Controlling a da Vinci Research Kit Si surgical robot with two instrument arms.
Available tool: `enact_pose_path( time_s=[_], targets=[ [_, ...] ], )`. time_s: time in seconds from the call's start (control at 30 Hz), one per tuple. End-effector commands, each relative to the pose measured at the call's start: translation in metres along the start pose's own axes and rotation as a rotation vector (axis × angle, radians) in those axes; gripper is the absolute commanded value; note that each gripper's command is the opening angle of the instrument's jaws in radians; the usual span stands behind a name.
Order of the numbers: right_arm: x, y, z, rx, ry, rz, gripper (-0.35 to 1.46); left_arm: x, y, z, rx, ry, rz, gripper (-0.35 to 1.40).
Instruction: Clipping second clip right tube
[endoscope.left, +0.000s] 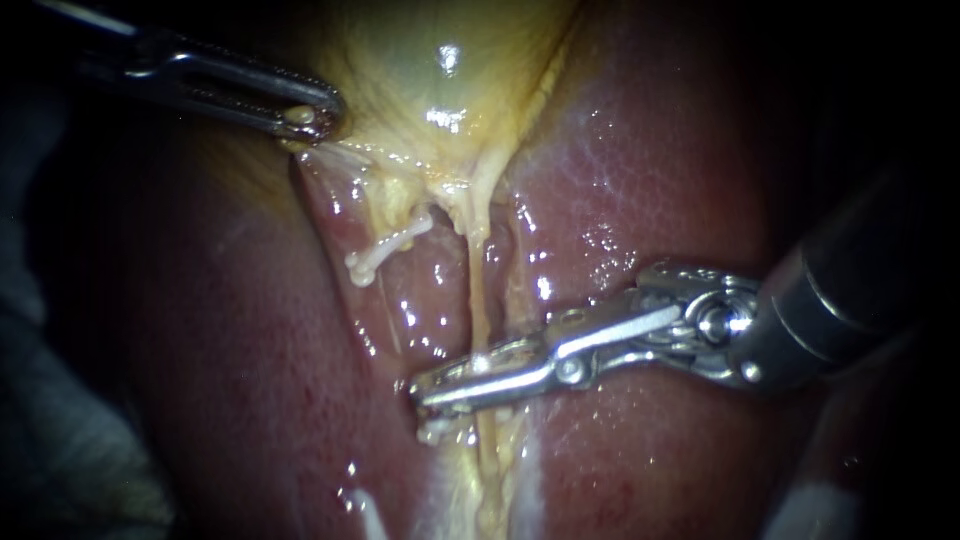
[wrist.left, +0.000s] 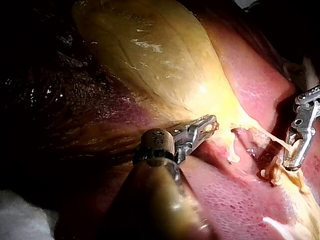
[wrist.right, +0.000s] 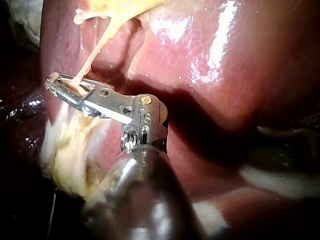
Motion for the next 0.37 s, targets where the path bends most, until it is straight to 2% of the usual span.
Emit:
enact_pose_path(
  time_s=[0.03,0.37],
  targets=[
    [0.0000,0.0000,0.0001,0.001,0.000,-0.005,-0.35,0.0000,0.0000,0.0000,0.000,0.000,0.000,-0.35],
    [-0.0001,0.0004,0.0000,0.000,-0.001,-0.019,-0.35,0.0000,0.0000,0.0000,0.000,0.000,0.000,-0.35]
  ],
)
